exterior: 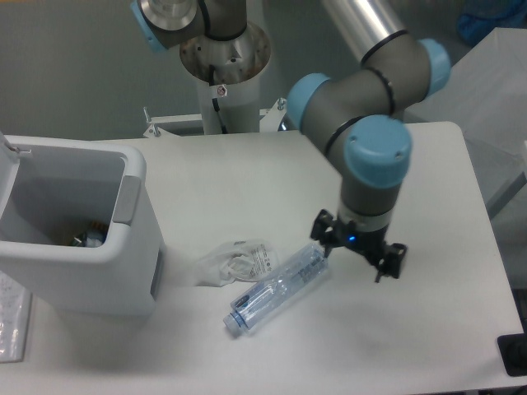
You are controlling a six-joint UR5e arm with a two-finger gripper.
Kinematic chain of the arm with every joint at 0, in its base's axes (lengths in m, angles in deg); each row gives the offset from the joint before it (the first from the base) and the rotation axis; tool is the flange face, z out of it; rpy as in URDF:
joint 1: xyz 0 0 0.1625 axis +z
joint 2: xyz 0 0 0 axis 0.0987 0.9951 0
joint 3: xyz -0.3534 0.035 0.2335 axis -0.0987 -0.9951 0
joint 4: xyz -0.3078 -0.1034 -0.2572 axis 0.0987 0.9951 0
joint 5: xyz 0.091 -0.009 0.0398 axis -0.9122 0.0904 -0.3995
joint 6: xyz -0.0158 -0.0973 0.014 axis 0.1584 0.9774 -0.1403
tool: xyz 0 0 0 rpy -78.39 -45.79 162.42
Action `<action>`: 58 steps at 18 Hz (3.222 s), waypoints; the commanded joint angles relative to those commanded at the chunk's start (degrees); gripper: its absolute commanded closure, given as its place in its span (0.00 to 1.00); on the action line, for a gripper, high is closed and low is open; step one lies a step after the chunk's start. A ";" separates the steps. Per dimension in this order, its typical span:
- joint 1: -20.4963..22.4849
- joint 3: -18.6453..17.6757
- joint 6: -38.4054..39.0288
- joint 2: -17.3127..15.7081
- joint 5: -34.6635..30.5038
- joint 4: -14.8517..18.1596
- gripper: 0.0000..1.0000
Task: Place the trash in the trash can
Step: 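Move the gripper down over the clear plastic water bottle, then close the gripper on the bottle's capped end and lift it, then carry the bottle up and over the white trash bin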
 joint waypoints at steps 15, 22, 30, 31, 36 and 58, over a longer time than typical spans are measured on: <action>-9.50 -0.97 1.69 8.08 -0.18 -0.55 0.00; -10.64 0.08 2.30 11.51 -3.86 -0.99 0.00; -11.43 1.13 5.03 12.57 -5.19 -1.07 0.48; -11.43 1.22 5.03 12.39 -5.19 -0.81 0.52; -11.43 2.19 5.03 11.78 -4.75 -0.63 0.56; 2.63 12.38 17.16 0.18 49.02 -1.25 0.51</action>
